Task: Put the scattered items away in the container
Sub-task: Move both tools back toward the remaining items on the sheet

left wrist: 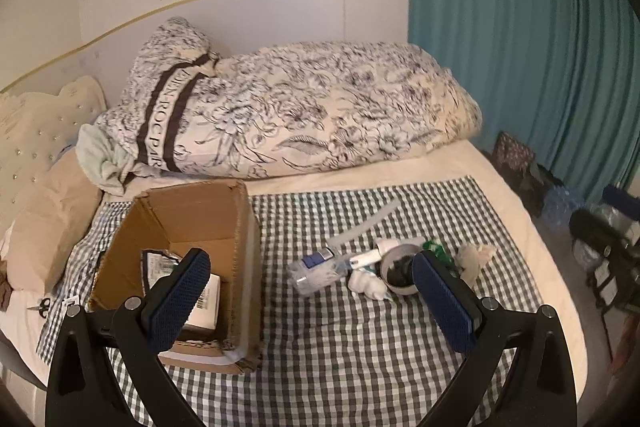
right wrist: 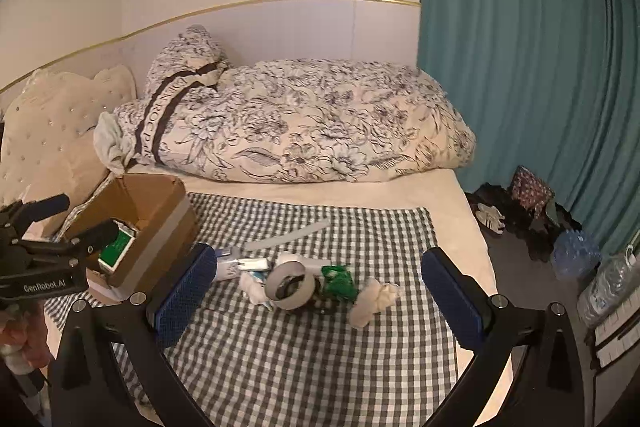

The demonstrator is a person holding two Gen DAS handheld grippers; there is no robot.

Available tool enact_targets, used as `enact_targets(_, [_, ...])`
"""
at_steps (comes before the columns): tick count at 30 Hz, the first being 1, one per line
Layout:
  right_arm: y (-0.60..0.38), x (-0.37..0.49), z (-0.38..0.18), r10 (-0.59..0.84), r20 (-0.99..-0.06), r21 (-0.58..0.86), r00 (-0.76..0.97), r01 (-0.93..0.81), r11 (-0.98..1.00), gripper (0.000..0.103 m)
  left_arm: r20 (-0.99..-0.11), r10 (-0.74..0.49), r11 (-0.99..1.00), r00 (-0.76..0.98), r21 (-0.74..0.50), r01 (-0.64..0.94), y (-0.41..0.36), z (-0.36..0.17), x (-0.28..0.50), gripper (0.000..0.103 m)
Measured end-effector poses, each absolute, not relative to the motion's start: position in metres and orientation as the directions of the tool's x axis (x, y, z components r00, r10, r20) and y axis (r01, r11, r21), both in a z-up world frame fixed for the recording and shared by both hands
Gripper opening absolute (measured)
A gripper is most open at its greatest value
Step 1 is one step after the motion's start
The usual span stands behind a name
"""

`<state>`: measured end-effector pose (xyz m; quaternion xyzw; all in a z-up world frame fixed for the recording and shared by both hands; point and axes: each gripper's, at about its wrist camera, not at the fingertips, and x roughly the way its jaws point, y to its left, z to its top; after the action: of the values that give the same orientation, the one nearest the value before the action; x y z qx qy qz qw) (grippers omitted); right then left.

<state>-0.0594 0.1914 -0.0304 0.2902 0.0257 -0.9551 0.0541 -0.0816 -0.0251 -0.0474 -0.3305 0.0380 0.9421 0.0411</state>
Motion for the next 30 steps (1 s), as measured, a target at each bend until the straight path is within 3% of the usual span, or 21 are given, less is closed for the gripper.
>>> enact_targets(30, [0.246,-0.117,-0.137,-0.035,-0.716,0.043,-0.697,0.007,-0.999,0.103,-0.767,0.1,-0.976,-0.634,0.048,-0.213,0.014,-0.161,-0.144,0.103])
